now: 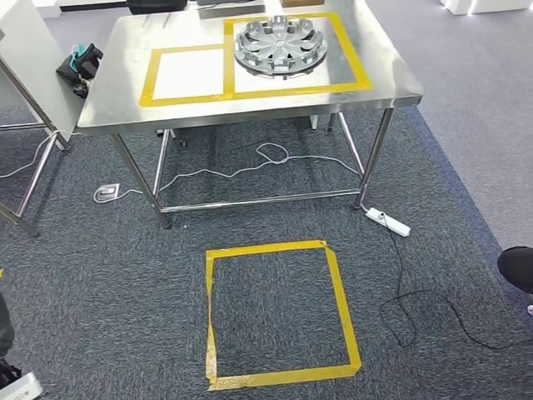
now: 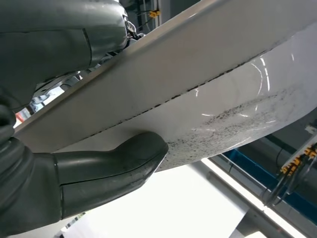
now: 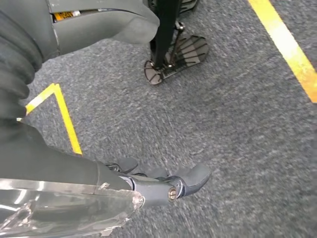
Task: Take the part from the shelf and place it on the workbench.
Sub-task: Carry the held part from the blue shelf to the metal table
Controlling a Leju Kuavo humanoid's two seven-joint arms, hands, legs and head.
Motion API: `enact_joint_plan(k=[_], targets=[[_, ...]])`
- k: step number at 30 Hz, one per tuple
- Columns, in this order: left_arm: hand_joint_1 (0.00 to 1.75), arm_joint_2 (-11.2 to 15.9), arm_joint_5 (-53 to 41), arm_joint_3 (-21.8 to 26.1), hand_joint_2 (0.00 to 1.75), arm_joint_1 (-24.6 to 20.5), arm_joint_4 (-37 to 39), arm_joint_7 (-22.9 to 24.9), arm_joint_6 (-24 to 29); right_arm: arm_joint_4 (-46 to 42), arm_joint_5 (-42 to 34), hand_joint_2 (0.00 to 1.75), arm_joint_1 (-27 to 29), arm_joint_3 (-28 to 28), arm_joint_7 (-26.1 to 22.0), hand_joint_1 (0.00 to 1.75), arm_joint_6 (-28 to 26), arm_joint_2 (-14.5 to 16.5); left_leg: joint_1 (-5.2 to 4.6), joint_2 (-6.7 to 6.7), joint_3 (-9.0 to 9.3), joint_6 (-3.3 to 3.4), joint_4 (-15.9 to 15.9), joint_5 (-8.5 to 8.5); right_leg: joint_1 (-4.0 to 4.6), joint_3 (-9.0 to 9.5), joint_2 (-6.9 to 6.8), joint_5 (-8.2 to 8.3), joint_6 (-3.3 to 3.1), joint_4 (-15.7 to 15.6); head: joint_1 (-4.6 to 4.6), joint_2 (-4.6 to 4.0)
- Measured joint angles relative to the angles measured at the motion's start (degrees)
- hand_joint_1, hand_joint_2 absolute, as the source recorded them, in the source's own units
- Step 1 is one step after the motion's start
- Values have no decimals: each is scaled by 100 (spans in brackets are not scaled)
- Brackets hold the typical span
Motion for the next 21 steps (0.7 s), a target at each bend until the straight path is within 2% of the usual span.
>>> enact_joint_plan(k=[1, 3, 5, 6, 7, 9, 10, 11, 12, 14, 15, 17, 20, 21], targets=[[175, -1, -3, -1, 175, -11, 0, 0, 0, 0, 1, 175, 0, 1, 3, 0, 6, -7, -20, 8, 58, 15, -155, 25, 7, -11, -3, -14, 23, -2, 1, 0], [175, -3, -10, -2, 175, -24, 0, 0, 1, 1, 4, 175, -1, 2, 15, 0, 19, -20, -26, 7, 87, 16, -236, -4, 14, -32, -13, -43, 86, -29, -3, -1], [175, -13, -13, -1, 175, -26, 0, 0, 1, 3, 12, 175, -9, 6, 30, 0, 32, -38, -2, 4, 137, 55, -279, 20, 13, -46, -19, -124, 152, 47, 8, -1], [175, -18, -15, 0, 175, -29, 0, 0, 0, 5, 16, 175, -17, 11, 37, 0, 39, -45, 13, 6, 165, 80, -300, 20, 13, -117, -20, -233, 179, 229, 19, 0], [175, -23, -17, 1, 175, -32, 0, 0, -1, 8, 21, 175, -20, 15, 43, 0, 44, -53, 19, 9, 185, 103, -308, 11, 8, -267, -20, -389, 202, 539, 27, 0], [175, -28, -21, 2, 175, -32, 0, 0, -1, 13, 25, 175, -15, 20, 52, 0, 50, -55, 12, 9, 206, 139, -308, -18, 5, -688, -21, -686, 233, 1278, 37, 1], [175, -30, -22, 2, 175, -30, 0, 0, -1, 13, 25, 175, -6, 20, 55, 0, 50, -56, 7, 4, 223, 148, -308, -36, 6, -842, -20, -712, 239, 1500, 36, 0], [175, -32, -23, 2, 175, -29, 0, 0, -1, 13, 26, 175, 1, 20, 58, 0, 50, -57, 4, -3, 247, 152, -307, -57, 9, -894, -20, -620, 238, 1511, 38, 1], [175, -32, -24, 2, 175, -27, 0, 0, -1, 13, 27, 175, 6, 21, 64, 0, 50, -57, 1, -11, 283, 149, -307, -82, 10, -833, -20, -424, 229, 1298, 37, 0], [175, -33, -29, 3, 175, -28, 0, 3, -1, 13, 32, 175, 5, 22, 79, 0, 50, -58, -13, -20, 366, 124, -302, -144, 18, -506, -19, 18, 191, 522, 38, -1], [175, -34, -31, 3, 175, -28, 0, 6, -1, 13, 35, 175, 1, 22, 88, 0, 49, -58, -25, -23, 399, 103, -296, -177, 22, -346, -19, 154, 164, 201, 36, -1], [175, -36, -36, 4, 175, -28, 0, 13, -1, 13, 42, 175, -6, 24, 102, 0, 48, -58, -43, -29, 427, 52, -290, -221, 35, -204, -18, 210, 107, -52, 31, -1], [175, -43, -47, 2, 175, -27, -3, 15, -1, 20, 51, 175, -3, 31, 109, 0, 48, -52, -45, -13, 453, -39, -279, -276, 5, -139, -19, 207, 22, -97, 21, -1], [175, -43, -49, 2, 175, -29, -5, 15, 0, 23, 54, 175, -2, 34, 109, 0, 47, -52, -46, -1, 409, -80, -173, -347, -20, -100, -23, 204, -5, -126, -5, -1]])
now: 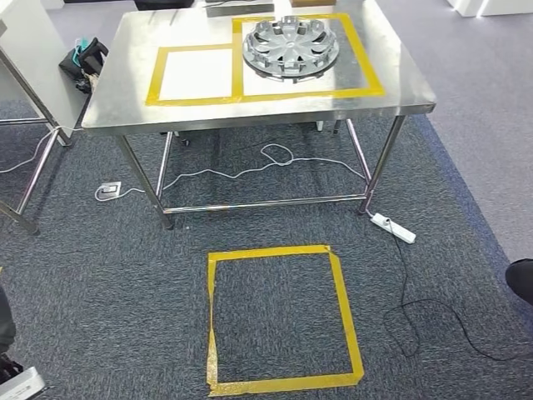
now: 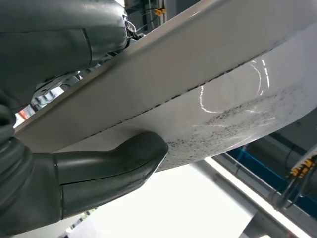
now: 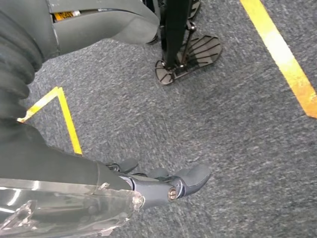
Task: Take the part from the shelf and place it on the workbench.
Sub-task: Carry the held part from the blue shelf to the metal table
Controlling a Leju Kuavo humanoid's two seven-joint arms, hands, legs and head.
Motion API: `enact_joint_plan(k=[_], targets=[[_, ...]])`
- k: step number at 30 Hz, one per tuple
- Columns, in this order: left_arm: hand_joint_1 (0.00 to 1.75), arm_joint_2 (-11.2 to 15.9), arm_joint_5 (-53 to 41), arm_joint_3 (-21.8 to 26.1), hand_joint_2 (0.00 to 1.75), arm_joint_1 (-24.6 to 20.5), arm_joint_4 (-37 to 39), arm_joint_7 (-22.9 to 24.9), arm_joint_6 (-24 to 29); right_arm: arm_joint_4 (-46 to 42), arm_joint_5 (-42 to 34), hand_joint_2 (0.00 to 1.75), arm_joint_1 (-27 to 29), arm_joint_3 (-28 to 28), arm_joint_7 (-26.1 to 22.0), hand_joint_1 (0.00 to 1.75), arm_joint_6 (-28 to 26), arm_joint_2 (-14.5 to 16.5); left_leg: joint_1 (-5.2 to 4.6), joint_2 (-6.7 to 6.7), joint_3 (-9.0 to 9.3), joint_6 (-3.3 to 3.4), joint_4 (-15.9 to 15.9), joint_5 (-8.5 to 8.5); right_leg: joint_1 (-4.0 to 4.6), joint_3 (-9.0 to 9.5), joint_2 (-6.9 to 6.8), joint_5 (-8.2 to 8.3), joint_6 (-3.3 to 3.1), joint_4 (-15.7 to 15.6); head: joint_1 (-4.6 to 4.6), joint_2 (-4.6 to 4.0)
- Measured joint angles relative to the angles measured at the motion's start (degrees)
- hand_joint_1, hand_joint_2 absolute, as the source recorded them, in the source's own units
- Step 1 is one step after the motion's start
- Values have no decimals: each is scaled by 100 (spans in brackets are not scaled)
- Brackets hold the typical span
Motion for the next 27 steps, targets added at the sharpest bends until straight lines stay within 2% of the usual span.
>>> enact_joint_plan(k=[1, 3, 4, 5, 6, 7, 8, 9, 10, 11, 12, 14, 15, 16, 17, 19, 20, 21, 22, 24, 25, 26, 27], targets=[[175, 1, -2, 2, 175, -2, -2, 0, 1, 3, 2, 175, -1, 3, 0, 0, -1, 0, 10, 11, -118, -42, 228, -116, -24, 38, -4, -7, -20, -22, -23, 0], [175, 1, -1, 3, 175, 2, -2, 0, 1, 3, 3, 175, -3, 3, 0, 0, -3, -6, 60, 16, -570, -115, 991, -409, -36, 82, -7, -49, -39, -34, -64, 0], [175, 0, 2, 4, 175, 6, -2, 0, -1, 3, 3, 175, 0, 3, 1, 0, -3, -6, 86, 16, -800, -138, 1341, -494, -41, 101, -7, -76, -35, -34, -64, 0], [175, -1, 7, 5, 175, 10, -2, 0, -1, 3, 3, 175, 7, 3, 1, 0, -3, -6, 106, 16, -951, -156, 1531, -476, -49, 129, -6, -108, -24, -34, -66, 0], [175, -2, 12, 7, 175, 12, -2, 0, -1, 3, 3, 175, 15, 3, 1, 0, -2, -6, 122, 17, -984, -172, 1495, -334, -62, 172, -4, -145, -5, -34, -66, -1], [175, -1, 16, 7, 175, 13, -2, 0, -1, 3, 3, 175, 21, 3, 1, 0, 0, -6, 137, 17, -908, -187, 1261, -109, -81, 224, -1, -187, 20, -34, -66, -1], [175, -1, 18, 7, 175, 14, -2, 0, -1, 4, 3, 175, 26, 3, 1, 0, 2, -6, 154, 25, -752, -204, 891, 157, -98, 278, 3, -233, 56, -35, -67, -1], [175, -1, 20, 7, 175, 13, -2, -1, -1, 4, 3, 175, 24, 3, 1, 0, 3, -10, 163, 31, -571, -224, 502, 335, -102, 317, 9, -293, 102, -29, -77, -1], [175, -1, 24, 7, 175, 14, -2, -4, -1, 4, 4, 175, 19, 4, 0, 0, 5, -14, 166, 32, -425, -202, 207, 416, -101, 347, 14, -347, 148, -35, -84, 0], [175, -2, 30, 7, 175, 15, -3, -9, -1, 4, 5, 175, 14, 4, 0, 0, 8, -17, 164, 30, -328, -165, 19, 417, -94, 375, 15, -392, 192, -53, -89, 1], [175, -2, 40, 7, 175, 16, -3, -15, -1, 3, 7, 175, 10, 5, -1, 0, 10, -21, 156, 22, -289, -106, -51, 348, -85, 418, 16, -414, 237, -65, -91, 1], [175, -2, 60, 12, 175, 26, -6, -33, 1, 4, 13, 175, 6, 6, 0, 0, 15, -20, 154, 7, -241, 25, -68, 278, -94, 511, 6, -437, 303, -80, -72, 2], [175, -3, 68, 15, 175, 30, -9, -42, 1, 6, 16, 175, 2, 7, 0, 0, 18, -19, 153, 4, -199, 79, -70, 248, -96, 490, 1, -480, 324, 30, -61, 2], [175, -3, 73, 18, 175, 36, -12, -51, 1, 8, 19, 175, -7, 9, 1, 0, 20, -18, 148, 2, -149, 124, -71, 219, -96, 385, -3, -565, 330, 233, -45, 2], [175, -4, 75, 20, 175, 40, -14, -57, 0, 9, 20, 175, -14, 10, 1, 0, 22, -17, 137, 3, -107, 161, -72, 184, -90, 183, -4, -691, 329, 575, -32, 2], [175, -7, 80, 20, 175, 44, -15, -66, -1, 12, 20, 175, -10, 12, 1, 0, 23, -17, 103, 0, -31, 206, -71, 97, -66, -339, -2, -953, 313, 1348, -9, 2], [175, -10, 81, 21, 175, 47, -15, -68, -1, 12, 21, 175, 5, 12, 1, 0, 22, -17, 86, -7, 23, 218, -71, 48, -50, -553, -1, -997, 295, 1586, -7, 2], [175, -13, 83, 21, 175, 51, -15, -70, -1, 13, 21, 175, 21, 12, 1, 0, 22, -16, 72, -15, 95, 225, -71, -7, -32, -668, -1, -922, 269, 1610, -3, 2], [175, -16, 84, 22, 175, 53, -15, -70, -1, 14, 22, 175, 33, 12, 1, 0, 22, -16, 61, -23, 182, 227, -71, -67, -13, -686, 0, -737, 237, 1433, -2, 1], [175, -23, 84, 23, 175, 50, -14, -70, -1, 18, 22, 175, 47, 12, 1, 0, 21, -16, 45, -30, 366, 216, -72, -202, 31, -559, 3, -186, 160, 746, -1, 0], [175, -26, 85, 25, 175, 49, -14, -70, -1, 20, 22, 175, 49, 12, 1, 0, 20, -16, 37, -35, 427, 197, -71, -261, 51, -498, 2, -29, 127, 464, -3, 0], [175, -27, 85, 27, 175, 49, -14, -70, -1, 21, 23, 175, 51, 13, 2, 0, 19, -16, 32, -41, 462, 170, -79, -313, 68, -447, 0, 75, 98, 293, -7, 0], [175, -28, 86, 31, 175, 48, -14, -72, -2, 23, 26, 175, 52, 13, 3, 0, 17, -15, 28, -47, 493, 139, -83, -341, 81, -426, -1, 78, 74, 230, -10, 0]])
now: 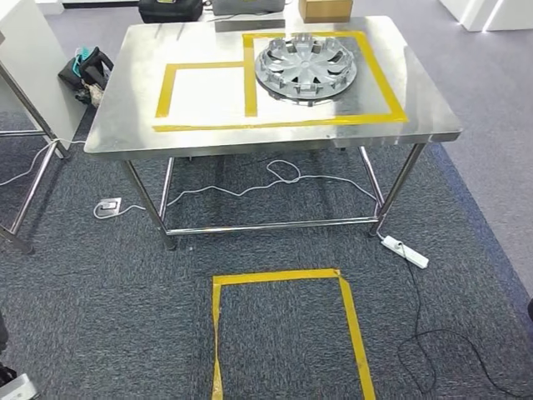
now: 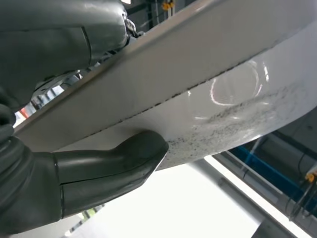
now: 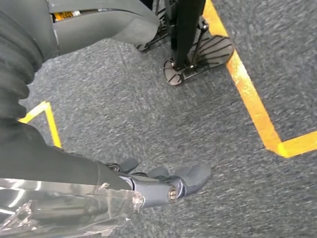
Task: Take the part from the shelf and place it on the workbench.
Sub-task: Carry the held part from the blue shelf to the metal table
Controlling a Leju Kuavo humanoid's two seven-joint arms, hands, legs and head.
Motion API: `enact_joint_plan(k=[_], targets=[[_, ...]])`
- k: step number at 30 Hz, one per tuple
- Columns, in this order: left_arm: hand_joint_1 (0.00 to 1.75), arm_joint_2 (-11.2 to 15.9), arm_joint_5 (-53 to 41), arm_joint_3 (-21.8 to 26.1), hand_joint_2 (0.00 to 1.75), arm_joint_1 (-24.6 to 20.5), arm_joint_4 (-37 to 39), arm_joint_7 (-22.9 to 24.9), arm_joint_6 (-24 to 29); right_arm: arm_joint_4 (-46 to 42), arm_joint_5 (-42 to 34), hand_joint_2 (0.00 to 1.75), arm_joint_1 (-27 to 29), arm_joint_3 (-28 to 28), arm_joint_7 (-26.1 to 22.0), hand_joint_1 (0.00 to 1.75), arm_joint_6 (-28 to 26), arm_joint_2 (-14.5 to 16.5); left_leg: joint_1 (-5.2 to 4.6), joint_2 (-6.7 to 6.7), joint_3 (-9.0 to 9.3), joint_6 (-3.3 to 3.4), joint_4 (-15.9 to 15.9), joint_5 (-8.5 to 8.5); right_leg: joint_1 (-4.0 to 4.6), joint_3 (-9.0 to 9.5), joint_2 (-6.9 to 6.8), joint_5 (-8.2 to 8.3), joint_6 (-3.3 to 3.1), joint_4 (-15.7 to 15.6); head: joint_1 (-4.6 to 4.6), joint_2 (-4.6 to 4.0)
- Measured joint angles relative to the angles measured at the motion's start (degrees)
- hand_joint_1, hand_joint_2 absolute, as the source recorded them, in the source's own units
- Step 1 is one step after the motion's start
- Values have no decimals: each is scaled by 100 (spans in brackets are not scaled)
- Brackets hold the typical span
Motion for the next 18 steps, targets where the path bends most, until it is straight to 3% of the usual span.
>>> enact_joint_plan(k=[3, 4, 5, 7, 9, 10, 13, 15, 17, 18], targets=[[175, -1, 0, 11, 175, -1, -2, -10, 2, 3, 8, 175, -8, 2, -2, 0, -5, 10, -12, -1, 38, -82, 94, 0, -32, 157, 4, -12, -73, -83, -7, 1], [175, -1, 0, 15, 175, -5, -2, -13, 3, 4, 9, 175, -13, 3, -3, 0, -6, 13, -13, 6, -63, -113, 293, -4, -55, 227, 7, -23, -95, -116, -26, 1], [175, 0, 0, 16, 175, -8, -3, -15, 3, 4, 10, 175, -17, 4, -3, 0, -6, 16, -9, 14, -241, -149, 593, -42, -74, 289, 9, -42, -110, -151, -40, 2], [175, -1, 2, 20, 175, -5, -3, -16, 3, 4, 10, 175, -18, 4, -3, 0, -8, 14, 18, 23, -760, -211, 1283, -272, -92, 394, 11, -102, -132, -202, -68, 2], [175, -1, 6, 24, 175, 0, -3, -16, 3, 4, 10, 175, -10, 4, -2, 0, -7, 14, 37, 24, -1140, -235, 1562, -434, -102, 508, 17, -186, -128, -224, -72, 2], [175, 0, 8, 26, 175, 0, -3, -16, 3, 5, 10, 175, -6, 4, -2, 0, -6, 14, 39, 25, -1204, -231, 1467, -353, -106, 575, 21, -234, -121, -227, -71, 2], [175, 0, 11, 27, 175, 0, -2, -16, 3, 7, 10, 175, -5, 4, -2, 0, -5, 17, 31, 39, -1106, -182, 606, 400, -103, 774, 32, -391, -70, -230, -69, 1], [175, 0, 14, 27, 175, 4, -1, -16, 1, 8, 10, 175, -12, 5, -1, 0, -5, 18, 19, 54, -1038, -134, 188, 507, -85, 874, 35, -494, -3, -262, -60, 1], [175, 0, 15, 29, 175, 3, 1, -16, 1, 9, 9, 175, -13, 5, 0, 0, -4, 17, 21, 33, -948, -75, 49, 387, -72, 984, 29, -494, 84, -249, -50, 1], [175, -1, 15, 32, 175, 6, 1, -16, 1, 10, 8, 175, -12, 5, 0, 0, -5, 16, 31, 29, -880, -37, -1, 470, -70, 1025, 22, -506, 116, -204, -41, 1]])
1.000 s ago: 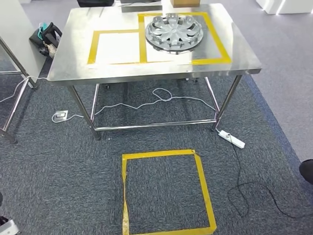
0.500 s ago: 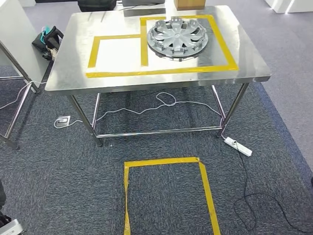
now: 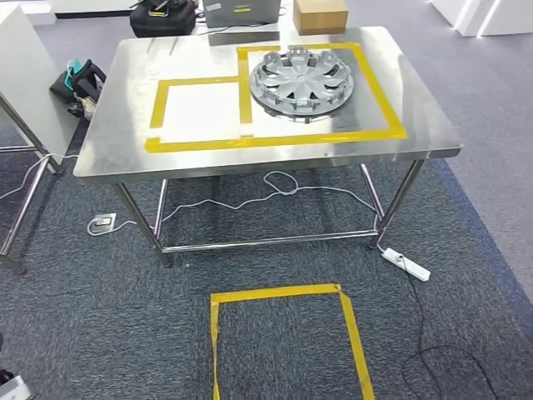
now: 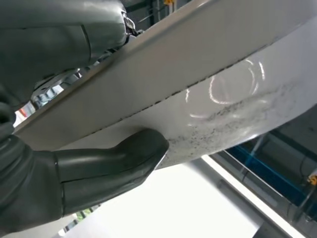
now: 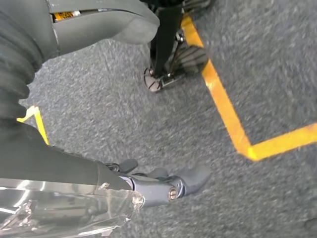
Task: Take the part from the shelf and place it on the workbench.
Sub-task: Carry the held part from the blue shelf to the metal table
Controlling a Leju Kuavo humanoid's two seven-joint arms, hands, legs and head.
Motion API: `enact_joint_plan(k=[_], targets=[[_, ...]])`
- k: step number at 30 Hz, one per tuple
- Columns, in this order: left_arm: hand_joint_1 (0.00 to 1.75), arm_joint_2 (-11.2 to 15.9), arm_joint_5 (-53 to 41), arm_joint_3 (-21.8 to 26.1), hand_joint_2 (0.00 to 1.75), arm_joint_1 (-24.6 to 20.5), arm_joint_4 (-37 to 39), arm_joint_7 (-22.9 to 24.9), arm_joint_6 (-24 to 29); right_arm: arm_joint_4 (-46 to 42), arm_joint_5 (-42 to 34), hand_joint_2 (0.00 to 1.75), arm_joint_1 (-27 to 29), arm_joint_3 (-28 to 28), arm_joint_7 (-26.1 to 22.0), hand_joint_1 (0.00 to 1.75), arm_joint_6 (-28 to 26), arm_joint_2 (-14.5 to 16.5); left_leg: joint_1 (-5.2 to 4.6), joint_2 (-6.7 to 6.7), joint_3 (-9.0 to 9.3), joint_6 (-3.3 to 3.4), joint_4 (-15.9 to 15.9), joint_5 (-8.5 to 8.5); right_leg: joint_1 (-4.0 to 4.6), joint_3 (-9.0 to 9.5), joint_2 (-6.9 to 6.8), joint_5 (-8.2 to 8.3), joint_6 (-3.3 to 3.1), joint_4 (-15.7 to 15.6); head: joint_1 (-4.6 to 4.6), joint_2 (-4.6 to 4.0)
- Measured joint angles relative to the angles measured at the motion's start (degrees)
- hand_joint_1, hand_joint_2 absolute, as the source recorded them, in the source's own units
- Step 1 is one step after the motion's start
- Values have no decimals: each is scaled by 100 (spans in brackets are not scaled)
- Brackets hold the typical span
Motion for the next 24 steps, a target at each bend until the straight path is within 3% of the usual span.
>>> enact_joint_plan(k=[2, 5, 6, 7, 8, 10, 11, 15, 17, 21, 22, 24], targets=[[175, -1, 0, 6, 175, 3, 1, 0, 0, 2, -1, 175, -11, 0, 1, 0, 1, 3, 27, 22, 100, 77, -45, 173, 0, -94, -7, -172, 41, 339, 51, 0], [175, -1, 0, 13, 175, 1, 1, 0, -2, 5, -1, 175, -21, 1, -1, 0, 3, 9, 28, 44, 158, 119, -56, 249, -15, -671, -12, -645, 64, 1324, 106, 1], [175, -1, 0, 14, 175, 2, 1, 0, -2, 6, -1, 175, -9, 1, 0, 0, 2, 8, 28, 40, 169, 113, -56, 237, -18, -825, -12, -694, 72, 1493, 112, 1], [175, -1, 0, 15, 175, 7, 1, 0, -2, 6, -1, 175, 3, 1, 0, 0, 1, 8, 30, 34, 188, 100, -55, 221, -23, -886, -13, -612, 78, 1454, 126, 1], [175, -1, 0, 16, 175, 11, 1, 0, -2, 6, -1, 175, 13, 1, 0, 0, 0, 8, 36, 25, 213, 81, -54, 199, -29, -856, -14, -408, 88, 1219, 133, 1], [175, -2, 0, 17, 175, 17, 1, 0, -2, 8, -1, 175, 14, 2, -1, 0, 0, 9, 39, 15, 266, 21, -47, 153, -42, -658, -12, 73, 98, 486, 145, 1], [175, -2, 0, 17, 175, 16, 1, 0, -2, 11, -1, 175, 6, 2, 0, 0, 1, 10, 34, 13, 273, -15, -45, 140, -42, -585, -11, 164, 69, 215, 147, 1], [175, -2, -3, 14, 175, 18, 1, 0, -2, 17, 1, 175, 19, 3, -1, 0, 1, 13, 26, 10, 275, -144, -21, 133, -38, -470, 1, 192, -115, 2, 140, 1], [175, 0, -2, 15, 175, 14, -1, 0, -1, 16, 1, 175, 21, 3, -2, 0, -1, 11, 35, 19, 172, -201, 245, 34, -49, -361, 7, 182, -177, -35, 114, 1], [175, 2, 0, 16, 175, 13, 1, 0, -1, 16, -1, 175, 17, 3, -3, 0, -2, 10, 35, 28, -629, -240, 1494, -434, -33, -192, 10, 66, -250, -85, 74, 1], [175, 2, 0, 16, 175, 15, 1, 0, -1, 16, -1, 175, 19, 3, -2, 0, -2, 10, 32, 28, -740, -225, 1563, -434, -28, -137, 15, 17, -252, -88, 73, 1], [175, 2, 0, 16, 175, 16, 1, 0, -1, 16, 1, 175, 20, 4, -2, 0, -3, 11, 10, 28, -670, -160, 1135, -110, -18, 2, 26, -95, -241, -94, 71, 1]])
